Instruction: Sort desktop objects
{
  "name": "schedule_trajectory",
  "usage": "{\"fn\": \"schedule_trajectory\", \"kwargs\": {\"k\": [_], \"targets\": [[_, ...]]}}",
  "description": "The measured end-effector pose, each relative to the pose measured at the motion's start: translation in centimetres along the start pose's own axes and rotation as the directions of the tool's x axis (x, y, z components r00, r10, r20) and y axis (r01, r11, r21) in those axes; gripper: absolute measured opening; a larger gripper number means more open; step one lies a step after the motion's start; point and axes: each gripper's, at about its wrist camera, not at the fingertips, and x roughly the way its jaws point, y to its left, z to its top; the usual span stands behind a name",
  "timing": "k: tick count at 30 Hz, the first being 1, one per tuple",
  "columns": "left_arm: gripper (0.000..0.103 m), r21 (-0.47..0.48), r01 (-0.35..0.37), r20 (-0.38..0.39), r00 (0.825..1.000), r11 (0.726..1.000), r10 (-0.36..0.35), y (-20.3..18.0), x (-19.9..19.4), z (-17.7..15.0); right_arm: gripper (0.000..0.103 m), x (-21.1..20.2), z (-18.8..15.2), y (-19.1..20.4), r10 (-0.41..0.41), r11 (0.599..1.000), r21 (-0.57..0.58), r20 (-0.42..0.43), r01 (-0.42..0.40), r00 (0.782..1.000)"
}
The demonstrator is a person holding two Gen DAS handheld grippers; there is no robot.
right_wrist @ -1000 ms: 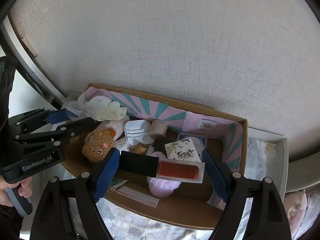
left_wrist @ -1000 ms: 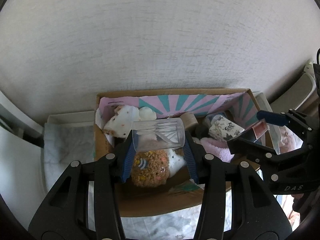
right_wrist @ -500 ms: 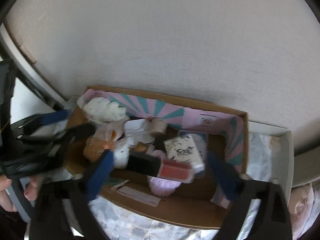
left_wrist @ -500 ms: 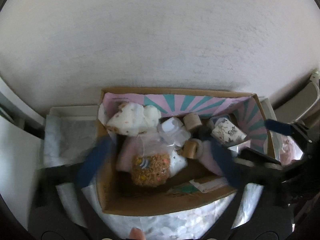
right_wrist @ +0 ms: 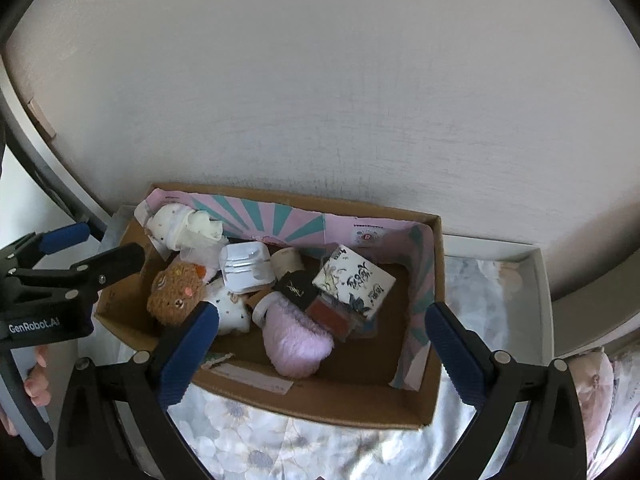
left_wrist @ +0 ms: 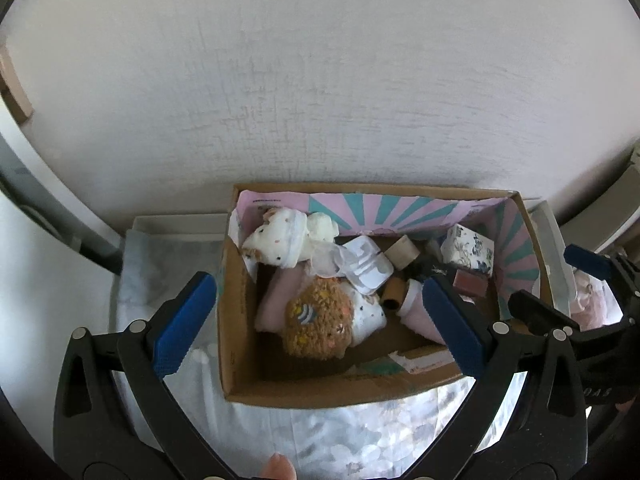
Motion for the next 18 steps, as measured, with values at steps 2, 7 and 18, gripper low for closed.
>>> {"fn": "schedule_trajectory", "kwargs": {"k": [2,7,18], "targets": [[0.103,0.0,-0.005,0.007,1.0,1.0,0.005,-0.4,-0.6,-0.2,0.103,-0.5,-0.4,0.1,-0.008,1.0,0.005,-0.002,0.008,1.0],[0.103,0.007,-0.017,0.025,1.0,1.0,0.017,-1.2,-1.8,-0.2,0.103,-1.5,-1.1,0.0,-0.023,1.0,0.019,-0.002,0.023,1.0],[0.103,0.007,-0.032,0.07,0.997,0.999,0.031,-2.3,-3.9,-0.3,0.103,-3.4,-1.8,-0.5,-0.036,0.998,0.044,0.019,0.035,0.999]]}}
